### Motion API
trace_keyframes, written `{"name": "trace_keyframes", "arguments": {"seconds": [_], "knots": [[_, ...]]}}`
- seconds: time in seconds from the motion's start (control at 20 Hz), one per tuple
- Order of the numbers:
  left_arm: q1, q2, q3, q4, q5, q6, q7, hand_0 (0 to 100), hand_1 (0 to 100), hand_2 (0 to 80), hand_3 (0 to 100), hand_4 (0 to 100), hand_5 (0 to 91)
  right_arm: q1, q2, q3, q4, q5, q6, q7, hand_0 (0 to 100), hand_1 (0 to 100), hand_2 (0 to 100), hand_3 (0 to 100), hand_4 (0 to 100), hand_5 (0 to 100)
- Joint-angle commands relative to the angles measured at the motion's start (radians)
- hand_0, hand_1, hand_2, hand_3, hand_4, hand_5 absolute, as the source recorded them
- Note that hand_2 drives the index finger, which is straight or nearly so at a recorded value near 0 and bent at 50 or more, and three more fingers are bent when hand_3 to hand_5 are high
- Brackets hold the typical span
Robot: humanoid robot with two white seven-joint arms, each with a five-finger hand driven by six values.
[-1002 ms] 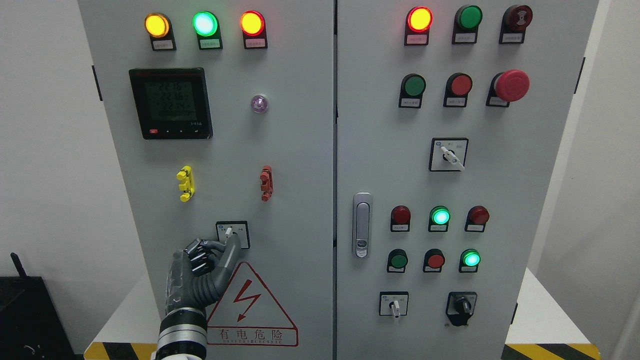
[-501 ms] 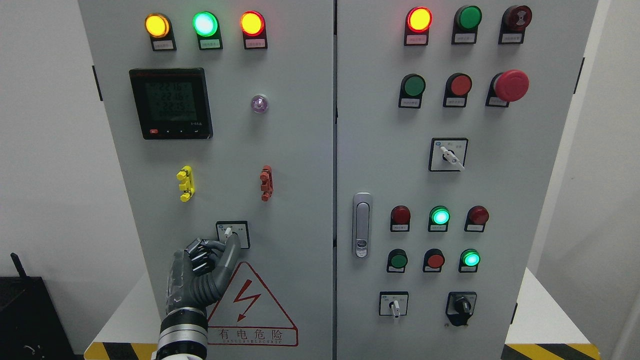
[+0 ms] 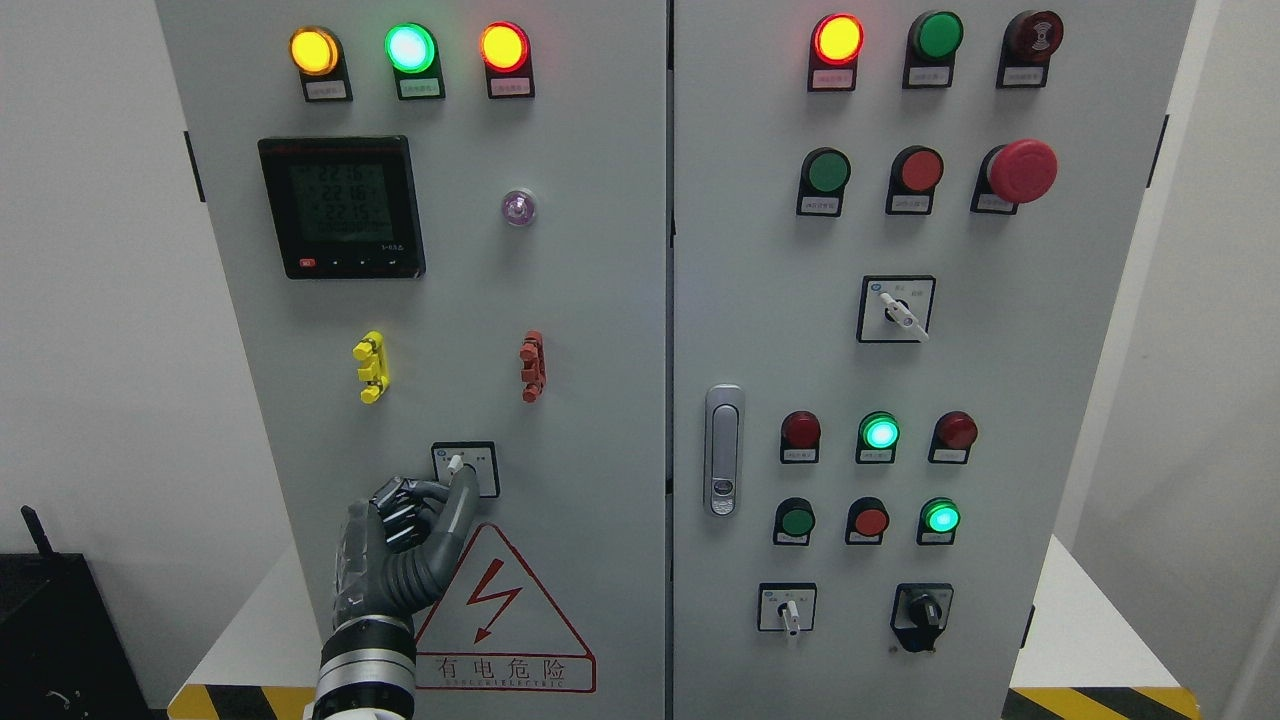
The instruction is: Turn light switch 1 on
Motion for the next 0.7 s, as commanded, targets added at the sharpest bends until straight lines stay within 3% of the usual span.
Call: {"name": "trace_keyframes", "arguments": {"seconds": [0.0, 0.65], "knots": [[0.0, 0.0, -0.001, 0.0, 0.001, -0.003, 0.003, 53, 56, 58.7, 98, 98, 88.4, 0.0, 0.0, 0.0, 0.0, -0.025, 0.0, 0.001, 0, 0, 0, 0, 0, 0], [0.001, 0.002, -0.012, 0.0, 0.001, -0.002, 0.002, 57, 56, 58.4, 98, 98, 88.4, 0.0, 0.0, 0.0, 0.0, -0.025, 0.001, 0.001, 0, 0, 0, 0, 0, 0]]}}
